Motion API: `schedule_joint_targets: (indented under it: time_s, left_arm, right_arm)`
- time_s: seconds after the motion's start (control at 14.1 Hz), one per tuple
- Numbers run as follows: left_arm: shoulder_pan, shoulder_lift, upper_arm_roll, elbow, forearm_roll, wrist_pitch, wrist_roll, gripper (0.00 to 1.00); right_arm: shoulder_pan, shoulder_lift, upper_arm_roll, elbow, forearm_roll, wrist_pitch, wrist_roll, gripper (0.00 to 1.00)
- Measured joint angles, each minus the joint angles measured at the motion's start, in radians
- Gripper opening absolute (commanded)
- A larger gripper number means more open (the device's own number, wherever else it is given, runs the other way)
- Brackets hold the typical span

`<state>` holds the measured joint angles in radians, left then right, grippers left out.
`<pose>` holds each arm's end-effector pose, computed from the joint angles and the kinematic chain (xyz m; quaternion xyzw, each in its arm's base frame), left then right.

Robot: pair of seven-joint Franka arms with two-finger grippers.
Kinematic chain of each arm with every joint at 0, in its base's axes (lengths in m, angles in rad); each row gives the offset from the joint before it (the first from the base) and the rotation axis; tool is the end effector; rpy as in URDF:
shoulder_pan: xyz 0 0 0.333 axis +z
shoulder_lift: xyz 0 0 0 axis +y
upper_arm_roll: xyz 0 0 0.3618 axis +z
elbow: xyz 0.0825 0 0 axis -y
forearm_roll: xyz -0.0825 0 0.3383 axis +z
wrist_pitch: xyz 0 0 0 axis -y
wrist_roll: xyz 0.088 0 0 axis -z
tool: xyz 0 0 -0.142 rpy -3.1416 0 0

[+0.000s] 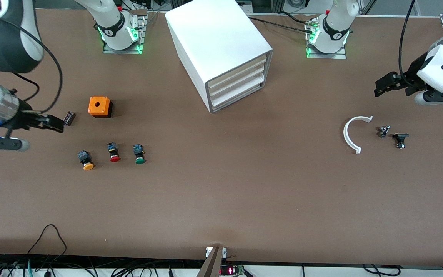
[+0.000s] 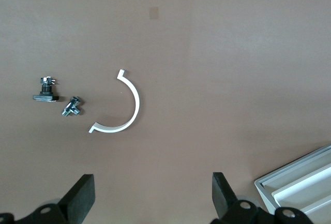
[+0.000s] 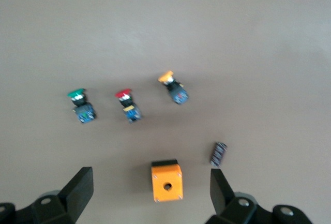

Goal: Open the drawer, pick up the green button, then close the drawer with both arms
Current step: 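Set the green button beside the red button and withdraw both grippers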

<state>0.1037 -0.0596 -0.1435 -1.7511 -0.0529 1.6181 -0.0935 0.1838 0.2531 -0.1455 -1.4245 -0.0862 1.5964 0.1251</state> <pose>0.4834 -0.0286 0.5920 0.9986 0.0293 -0.0384 0.0196 0.5909 0.0216 0.5622 0.9966 -0.0389 -0.0341 0.0642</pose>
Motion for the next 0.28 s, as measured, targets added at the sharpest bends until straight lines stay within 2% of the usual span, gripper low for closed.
schedule_joint_targets:
  time_s: [0.28]
  left_arm:
    - [-0.001, 0.005, 0.001, 0.012, 0.001, -0.002, 0.000, 1.00]
  right_arm:
    - [-0.015, -0.063, -0.056, -0.019, 0.001, -0.039, 0.001, 1.00]
